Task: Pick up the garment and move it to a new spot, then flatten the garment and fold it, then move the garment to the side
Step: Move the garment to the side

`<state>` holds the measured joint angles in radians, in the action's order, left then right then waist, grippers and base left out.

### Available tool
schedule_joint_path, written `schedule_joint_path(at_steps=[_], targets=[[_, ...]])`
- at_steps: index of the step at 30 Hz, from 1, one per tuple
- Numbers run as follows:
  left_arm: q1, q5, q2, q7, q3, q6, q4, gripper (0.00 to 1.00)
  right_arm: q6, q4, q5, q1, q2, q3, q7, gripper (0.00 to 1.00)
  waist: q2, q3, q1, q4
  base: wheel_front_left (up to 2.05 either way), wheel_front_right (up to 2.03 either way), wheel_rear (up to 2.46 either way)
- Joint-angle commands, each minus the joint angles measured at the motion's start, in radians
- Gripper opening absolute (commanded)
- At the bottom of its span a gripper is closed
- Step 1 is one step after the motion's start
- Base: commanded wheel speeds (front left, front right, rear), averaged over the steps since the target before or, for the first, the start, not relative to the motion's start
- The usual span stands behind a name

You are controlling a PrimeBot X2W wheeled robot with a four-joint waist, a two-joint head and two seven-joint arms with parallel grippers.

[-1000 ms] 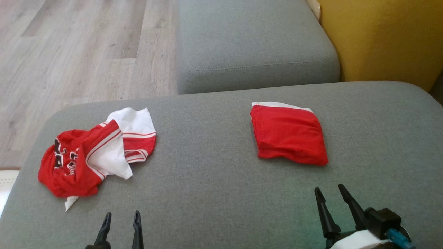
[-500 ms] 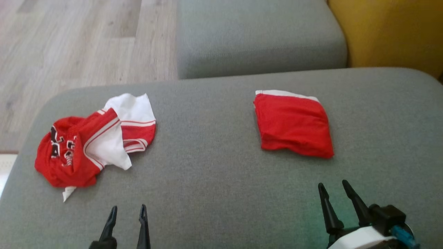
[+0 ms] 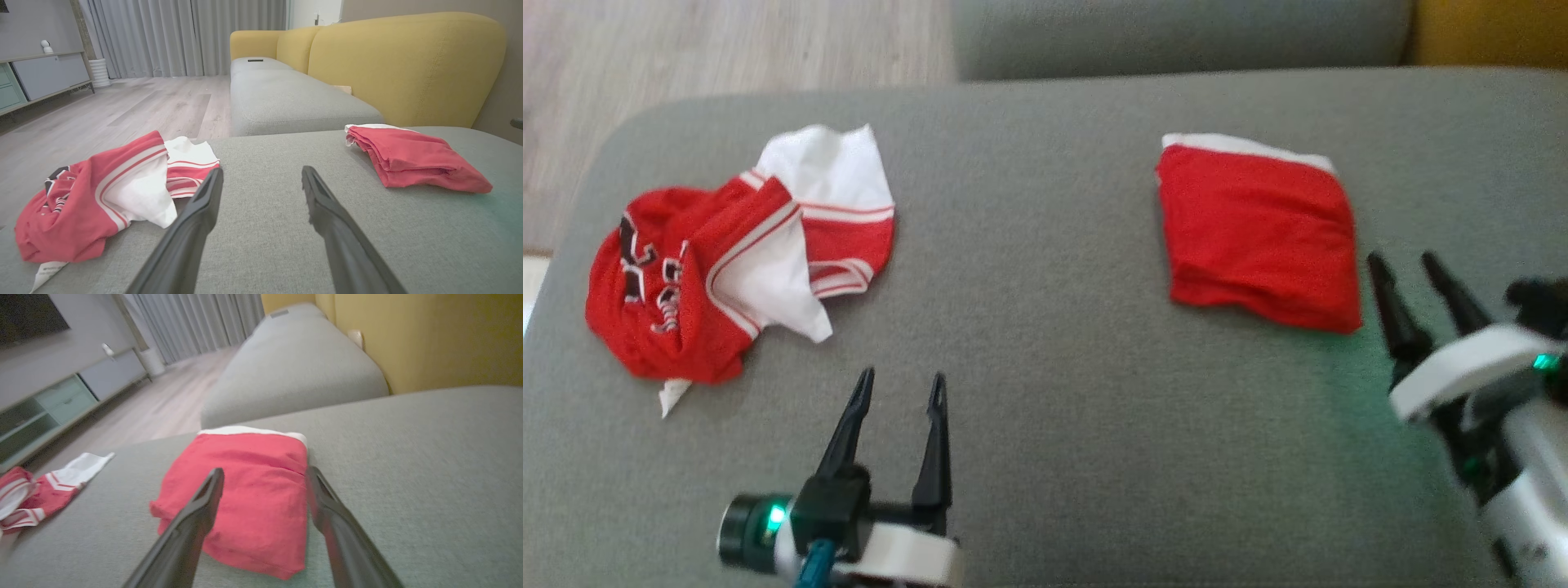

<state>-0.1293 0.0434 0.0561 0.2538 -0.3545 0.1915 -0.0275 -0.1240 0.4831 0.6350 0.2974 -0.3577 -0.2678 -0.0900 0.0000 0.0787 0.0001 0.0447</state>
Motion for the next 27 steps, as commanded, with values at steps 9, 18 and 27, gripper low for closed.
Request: schedule_joint_path(at_steps=[9,18,27], targets=[[0.147,0.007,-0.006,0.008,-0.067,0.045,-0.029,1.0,-0.007,0.099,0.241,0.215,-0.155,-0.033,0.282,1.0,0.0,0.148,-0.0001,0.041,0.0,0.0,0.0],[0.222,0.023,-0.006,0.008,-0.123,0.071,-0.022,1.0,-0.007,0.193,0.335,0.305,-0.203,-0.055,0.349,1.0,0.0,0.217,-0.0001,0.078,0.0,0.0,0.0],[0.26,0.033,-0.006,0.008,-0.151,0.093,-0.023,1.0,-0.007,0.214,0.377,0.322,-0.227,-0.124,0.397,0.0,0.0,0.26,-0.0001,0.091,0.0,0.0,0.0]])
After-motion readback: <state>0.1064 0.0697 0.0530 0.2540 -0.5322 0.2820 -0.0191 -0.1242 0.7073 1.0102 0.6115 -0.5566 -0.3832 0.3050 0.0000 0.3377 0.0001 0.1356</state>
